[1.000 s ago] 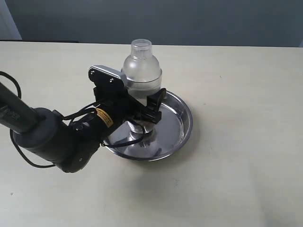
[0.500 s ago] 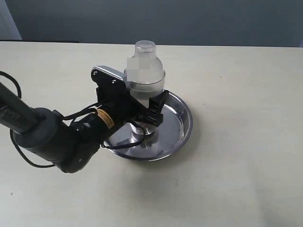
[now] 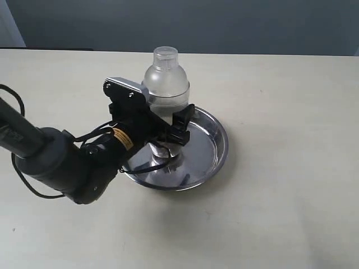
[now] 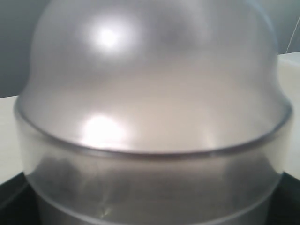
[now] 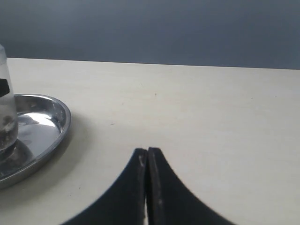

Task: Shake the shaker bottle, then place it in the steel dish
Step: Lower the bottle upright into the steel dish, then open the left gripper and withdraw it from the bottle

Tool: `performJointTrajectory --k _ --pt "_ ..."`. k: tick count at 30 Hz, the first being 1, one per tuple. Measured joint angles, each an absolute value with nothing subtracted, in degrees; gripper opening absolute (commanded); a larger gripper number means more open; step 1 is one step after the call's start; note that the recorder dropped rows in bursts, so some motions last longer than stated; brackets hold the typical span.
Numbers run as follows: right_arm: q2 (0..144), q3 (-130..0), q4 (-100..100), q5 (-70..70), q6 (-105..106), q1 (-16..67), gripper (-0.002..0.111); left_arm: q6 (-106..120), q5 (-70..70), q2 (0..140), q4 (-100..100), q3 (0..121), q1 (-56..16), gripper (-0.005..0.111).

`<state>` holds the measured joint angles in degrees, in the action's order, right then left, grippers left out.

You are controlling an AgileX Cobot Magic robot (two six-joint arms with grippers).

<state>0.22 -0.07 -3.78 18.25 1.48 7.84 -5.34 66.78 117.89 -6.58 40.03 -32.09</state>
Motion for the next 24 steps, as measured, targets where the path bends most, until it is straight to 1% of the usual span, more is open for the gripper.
performJointTrajectory --k 6,11,12,24 --pt "0.22 -0.07 -3.78 18.25 1.48 7.84 -0.001 -5.13 65.42 117.89 -4.48 40.03 -32.09 0.081" --pt "0.22 -0.07 -3.78 18.25 1.48 7.84 -0.001 -4.88 65.22 117.89 -3.01 40.03 -32.09 0.104" --pt "0.22 -0.07 -3.78 18.25 1.48 7.84 -0.001 -4.88 65.22 117.89 -2.79 40.03 -32.09 0.105" --pt "0.22 -0.07 -3.78 18.25 1.48 7.84 -0.001 -4.14 67.69 117.89 -0.65 40.03 -32.09 0.105"
